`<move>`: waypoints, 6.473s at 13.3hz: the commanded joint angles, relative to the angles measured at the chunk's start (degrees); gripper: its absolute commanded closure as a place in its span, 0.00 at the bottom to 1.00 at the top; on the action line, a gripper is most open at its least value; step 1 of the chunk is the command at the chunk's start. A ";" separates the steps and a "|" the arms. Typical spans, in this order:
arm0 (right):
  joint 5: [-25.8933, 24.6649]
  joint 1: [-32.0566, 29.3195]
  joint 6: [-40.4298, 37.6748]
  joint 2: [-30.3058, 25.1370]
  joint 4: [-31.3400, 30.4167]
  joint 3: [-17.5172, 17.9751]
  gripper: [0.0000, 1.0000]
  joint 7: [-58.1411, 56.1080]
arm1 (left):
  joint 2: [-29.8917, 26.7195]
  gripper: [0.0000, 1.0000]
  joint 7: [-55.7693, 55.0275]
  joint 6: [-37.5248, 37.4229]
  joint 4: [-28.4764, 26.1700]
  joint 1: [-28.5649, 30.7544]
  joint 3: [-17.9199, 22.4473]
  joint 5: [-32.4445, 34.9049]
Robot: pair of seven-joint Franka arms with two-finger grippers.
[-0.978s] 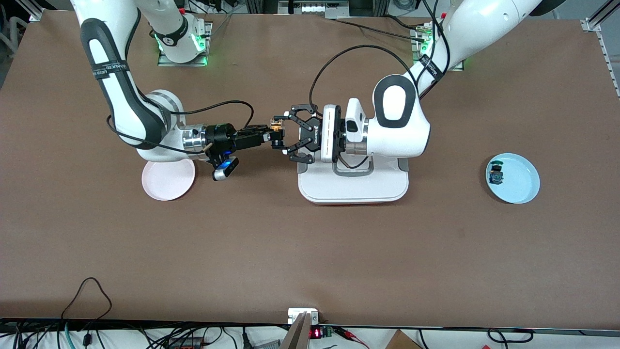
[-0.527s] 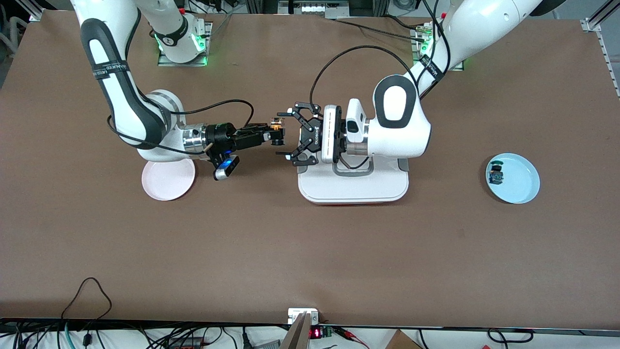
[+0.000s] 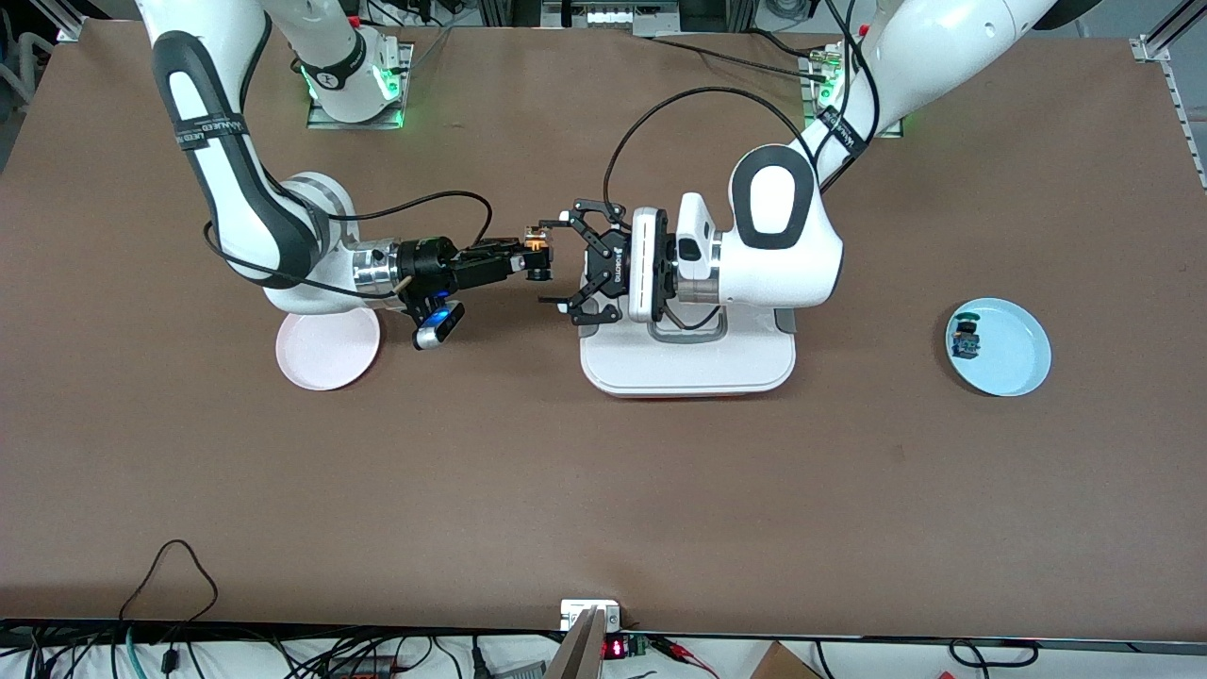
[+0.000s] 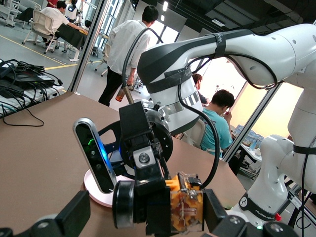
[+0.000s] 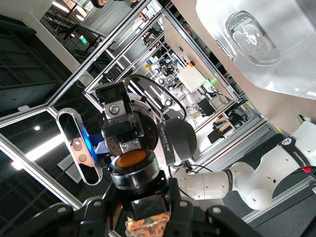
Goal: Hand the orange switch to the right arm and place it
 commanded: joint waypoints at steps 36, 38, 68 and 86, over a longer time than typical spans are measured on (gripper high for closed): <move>-74.69 -20.86 -6.32 -3.70 6.19 -0.65 0.98 -14.40 | -6.70 0.00 -95.53 -53.24 17.84 3.79 0.28 108.85; -79.52 -20.87 -3.59 -3.62 6.10 -0.65 0.98 -19.32 | -7.05 0.00 -95.35 -53.15 21.76 4.49 0.27 115.68; -110.03 -12.87 45.19 -2.83 -9.01 -0.30 0.98 -61.18 | -12.94 0.00 -118.20 -47.26 23.91 20.93 -0.16 96.09; -113.91 -13.22 54.17 -0.28 -15.17 -0.39 0.01 -59.69 | -36.41 0.00 -100.27 -37.67 -2.64 -7.81 48.97 75.00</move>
